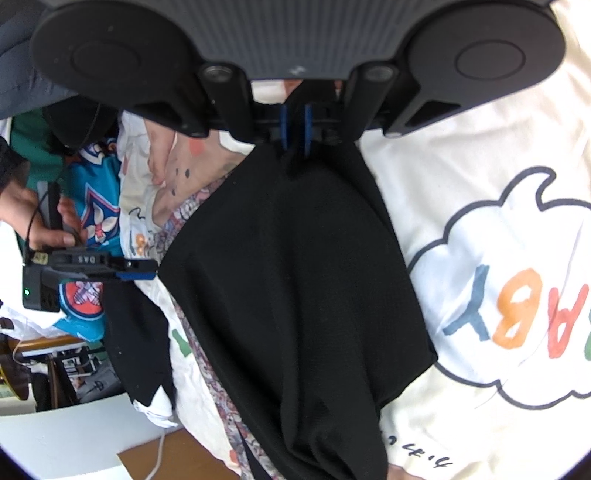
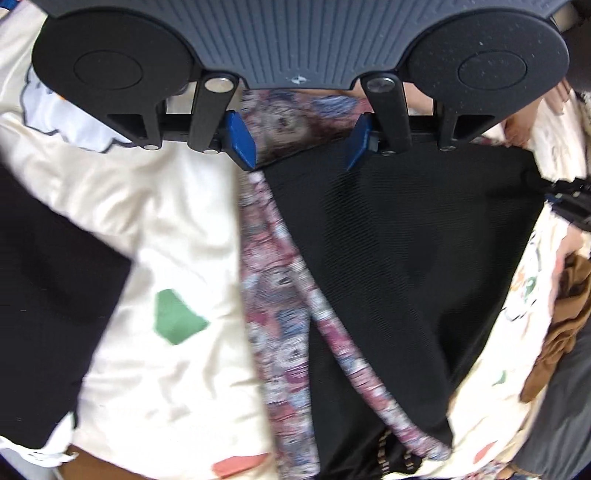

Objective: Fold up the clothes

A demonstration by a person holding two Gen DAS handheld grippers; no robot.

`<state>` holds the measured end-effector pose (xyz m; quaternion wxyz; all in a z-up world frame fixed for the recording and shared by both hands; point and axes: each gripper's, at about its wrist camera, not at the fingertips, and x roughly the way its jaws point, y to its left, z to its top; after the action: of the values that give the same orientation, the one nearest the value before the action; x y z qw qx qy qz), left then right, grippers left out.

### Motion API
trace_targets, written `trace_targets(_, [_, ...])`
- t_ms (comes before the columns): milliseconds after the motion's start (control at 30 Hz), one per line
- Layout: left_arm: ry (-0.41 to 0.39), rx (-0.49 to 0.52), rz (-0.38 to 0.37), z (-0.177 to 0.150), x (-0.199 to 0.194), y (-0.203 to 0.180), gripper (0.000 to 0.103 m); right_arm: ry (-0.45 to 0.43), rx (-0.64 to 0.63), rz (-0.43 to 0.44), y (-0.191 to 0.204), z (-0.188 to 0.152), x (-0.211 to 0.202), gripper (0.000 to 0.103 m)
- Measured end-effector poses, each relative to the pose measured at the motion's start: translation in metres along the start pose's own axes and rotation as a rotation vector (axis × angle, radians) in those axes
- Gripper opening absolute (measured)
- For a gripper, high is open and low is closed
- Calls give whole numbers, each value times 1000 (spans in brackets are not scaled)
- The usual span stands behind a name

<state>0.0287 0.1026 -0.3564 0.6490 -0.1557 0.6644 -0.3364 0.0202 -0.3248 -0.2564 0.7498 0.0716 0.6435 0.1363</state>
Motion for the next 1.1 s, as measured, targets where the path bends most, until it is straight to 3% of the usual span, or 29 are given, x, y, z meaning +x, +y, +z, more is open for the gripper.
trace_targets(200, [-3, -2, -8, 0, 3, 1, 8, -37, -69, -15, 1, 14, -2, 57])
trace_targets(300, [-5, 2, -12, -1, 3, 1, 8, -31, -121, -15, 8, 23, 3, 51])
trace_targets(400, [-7, 3, -16, -1, 2, 2, 8, -19, -196, -34, 18, 28, 12, 41])
trace_targets(433, [-8, 2, -18, -2, 2, 2, 8, -22, -215, -45, 21, 29, 13, 29])
trace_targets(467, [-9, -2, -21, -2, 2, 3, 8, -25, -234, -59, 25, 30, 15, 25])
trace_targets(733, [-11, -1, -32, -2, 1, 3, 8, 49, -249, -101, 25, 35, 29, 25])
trace_targets(1000, [-8, 6, -26, -1, 1, 1, 8, 84, -259, -73, 22, 28, 35, 25])
trace_targets(1067, [-8, 10, -24, 0, 2, 0, 8, 88, -268, -67, 23, 28, 34, 6])
trace_targets(1100, [-9, 13, -22, 0, 1, -1, 8, 89, -271, -63, 24, 28, 33, 6])
